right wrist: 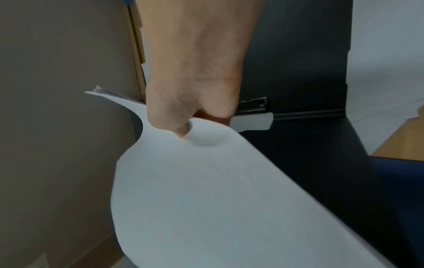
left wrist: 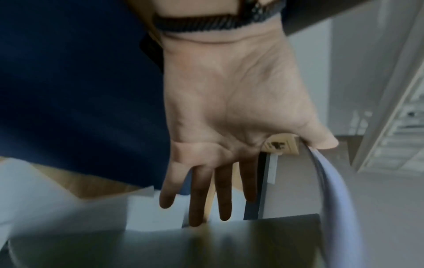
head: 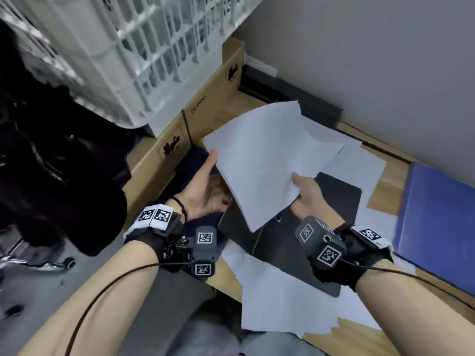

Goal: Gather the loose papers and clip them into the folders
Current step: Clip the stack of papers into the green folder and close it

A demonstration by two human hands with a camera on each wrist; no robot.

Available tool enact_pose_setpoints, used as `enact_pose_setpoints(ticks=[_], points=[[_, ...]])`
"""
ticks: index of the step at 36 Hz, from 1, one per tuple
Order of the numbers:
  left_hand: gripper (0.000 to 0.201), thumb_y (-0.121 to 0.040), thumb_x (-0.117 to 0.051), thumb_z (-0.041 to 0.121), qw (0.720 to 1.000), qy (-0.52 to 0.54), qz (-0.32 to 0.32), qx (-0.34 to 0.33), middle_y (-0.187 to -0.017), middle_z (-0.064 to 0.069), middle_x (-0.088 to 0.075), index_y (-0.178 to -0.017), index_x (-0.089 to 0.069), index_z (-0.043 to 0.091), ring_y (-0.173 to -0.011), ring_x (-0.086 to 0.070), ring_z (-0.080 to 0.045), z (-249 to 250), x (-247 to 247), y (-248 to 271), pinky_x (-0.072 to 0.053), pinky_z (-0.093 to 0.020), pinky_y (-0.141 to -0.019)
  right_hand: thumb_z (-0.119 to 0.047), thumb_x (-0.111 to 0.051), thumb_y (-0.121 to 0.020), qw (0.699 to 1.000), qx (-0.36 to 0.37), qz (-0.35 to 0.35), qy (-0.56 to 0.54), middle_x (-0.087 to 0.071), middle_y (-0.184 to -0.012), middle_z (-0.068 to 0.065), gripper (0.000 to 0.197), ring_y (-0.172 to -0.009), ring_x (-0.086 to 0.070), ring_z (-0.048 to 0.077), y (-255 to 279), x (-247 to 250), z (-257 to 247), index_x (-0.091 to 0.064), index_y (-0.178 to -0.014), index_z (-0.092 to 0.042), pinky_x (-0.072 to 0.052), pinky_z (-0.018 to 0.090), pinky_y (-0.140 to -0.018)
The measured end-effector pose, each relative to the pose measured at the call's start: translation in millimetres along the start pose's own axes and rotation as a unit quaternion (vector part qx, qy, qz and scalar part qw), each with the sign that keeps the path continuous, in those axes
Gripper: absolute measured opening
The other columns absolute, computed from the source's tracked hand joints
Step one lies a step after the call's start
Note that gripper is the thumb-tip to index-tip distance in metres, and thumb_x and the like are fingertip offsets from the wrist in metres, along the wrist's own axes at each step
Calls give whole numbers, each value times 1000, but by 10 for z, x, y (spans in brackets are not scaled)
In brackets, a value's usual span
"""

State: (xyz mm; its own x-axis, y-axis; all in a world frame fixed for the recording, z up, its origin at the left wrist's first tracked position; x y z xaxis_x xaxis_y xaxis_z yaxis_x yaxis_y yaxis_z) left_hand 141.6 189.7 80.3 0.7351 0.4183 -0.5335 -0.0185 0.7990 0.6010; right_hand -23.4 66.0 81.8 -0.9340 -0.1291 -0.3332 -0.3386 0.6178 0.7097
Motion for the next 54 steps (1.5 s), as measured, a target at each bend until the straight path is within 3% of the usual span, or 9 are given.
enact_pose_setpoints(ticks=[8, 11, 13, 21, 25, 31, 36, 41, 54], points=[[39, -88, -65, 41, 987, -91, 134, -8, -113, 6, -70, -124, -60, 29, -101, -66, -12, -116, 627, 112, -52, -28, -84, -8, -41, -99, 972, -20, 123, 201, -64, -60, 1, 28, -62, -55, 15, -305, 329, 338, -40, -71, -13, -46, 24, -48], [26, -94, -61, 24, 953, -213, 213, -39, -116, 4, -68, -120, -60, 27, -92, -65, -7, -114, 789, 68, -51, -22, -73, -3, -57, -89, 906, -56, 169, 384, -65, -96, 10, 46, -99, -60, 18, -310, 509, 398, -21, -63, -18, -28, 23, -63], [29, -93, -61, 21, 924, -287, 248, -42, -118, -2, -67, -122, -62, 18, -95, -65, -15, -120, 927, 0, -51, -25, -74, 2, -49, -90, 856, -50, 161, 489, -48, -78, 10, 46, -110, -55, 24, -340, 639, 423, -17, -63, -16, -23, 25, -57], [48, -79, -68, 14, 776, -434, 453, -61, -126, -7, -61, -125, -57, 18, -116, -56, -30, -196, 1150, -245, -45, -41, -99, -16, -45, -97, 914, -73, 149, 371, -47, -73, 3, 26, -62, -45, 17, -237, 996, 371, -43, -72, -17, -43, 38, -75], [36, -86, -65, 18, 830, -416, 346, -138, -127, -11, -56, -121, -58, 14, -113, -56, -23, -180, 643, -570, -44, -31, -94, -7, -45, -93, 949, -59, 109, 291, -48, -72, 7, 7, -58, -47, 21, -157, 1179, 211, -51, -90, -5, -42, 27, -54], [54, -93, -60, 25, 908, -386, 127, -106, -129, 8, -45, -142, -38, 13, -118, -47, -8, -182, -426, -1006, -36, -22, -94, -22, -47, -100, 968, 36, 41, 243, -69, -97, -9, 18, -85, -68, 8, 138, 1217, -198, -57, -114, -19, -53, 24, -77], [25, -94, -52, 19, 910, -371, 86, -163, -113, -4, -66, -114, -59, 6, -102, -62, -20, -28, -1057, -1168, -51, -31, -82, -30, -48, -99, 957, 131, 69, 250, -63, -112, -5, 34, -93, -63, 5, 346, 1311, -718, -49, -130, -16, -51, 17, -73], [19, -98, -44, 17, 914, -330, 53, -231, -115, 3, -67, -108, -59, 21, -110, -61, -14, 55, -1524, -1201, -46, -35, -99, -31, -57, -93, 939, 218, 148, 218, -63, -121, -5, 29, -112, -60, 14, 466, 1553, -1025, -57, -120, -21, -48, 35, -99], [32, -102, -41, 17, 909, -395, 4, -134, -128, 2, -62, -129, -54, 24, -119, -57, -13, -533, -1529, -1177, -44, -35, -104, 3, -44, -91, 950, 163, 140, 228, -61, -90, -18, 37, -83, -58, 1, 484, 2034, -512, -55, -86, -31, -44, 16, -67]])
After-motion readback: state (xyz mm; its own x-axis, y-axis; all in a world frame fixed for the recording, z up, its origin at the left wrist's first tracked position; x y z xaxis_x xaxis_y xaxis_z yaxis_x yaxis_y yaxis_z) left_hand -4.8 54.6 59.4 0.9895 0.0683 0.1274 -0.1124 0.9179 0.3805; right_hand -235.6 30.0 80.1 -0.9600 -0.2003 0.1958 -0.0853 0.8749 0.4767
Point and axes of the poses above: each hand's wrist, its own y-axis away from the middle knuckle, its own x-axis out of the back of the hand, z = x × y, the point moved 3 cm from there along -y, towards the middle knuckle
